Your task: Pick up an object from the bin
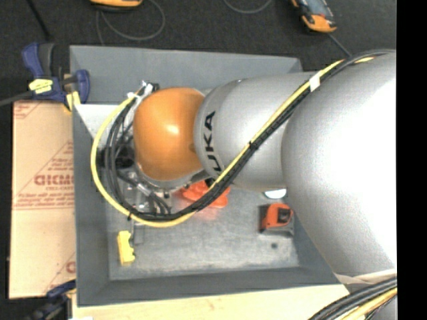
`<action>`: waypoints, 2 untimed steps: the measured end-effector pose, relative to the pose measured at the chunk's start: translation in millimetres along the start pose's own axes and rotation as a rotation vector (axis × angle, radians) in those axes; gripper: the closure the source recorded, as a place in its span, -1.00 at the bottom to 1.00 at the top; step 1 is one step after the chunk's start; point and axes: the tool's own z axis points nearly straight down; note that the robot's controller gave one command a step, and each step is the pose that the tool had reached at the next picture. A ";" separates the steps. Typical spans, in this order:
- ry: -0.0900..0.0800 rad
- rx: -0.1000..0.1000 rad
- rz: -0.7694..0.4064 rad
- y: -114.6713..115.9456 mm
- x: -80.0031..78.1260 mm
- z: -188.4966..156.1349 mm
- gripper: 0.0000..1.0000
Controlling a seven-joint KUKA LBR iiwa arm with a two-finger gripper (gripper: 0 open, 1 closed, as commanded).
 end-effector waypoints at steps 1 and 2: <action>-0.008 -0.002 0.005 -1.1 -2.1 -5.0 -1.00; -0.017 -0.001 -0.213 5.8 2.9 34.6 -1.00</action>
Offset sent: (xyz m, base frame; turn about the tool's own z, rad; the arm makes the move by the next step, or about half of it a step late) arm -0.0141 0.0124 -0.0798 -0.4131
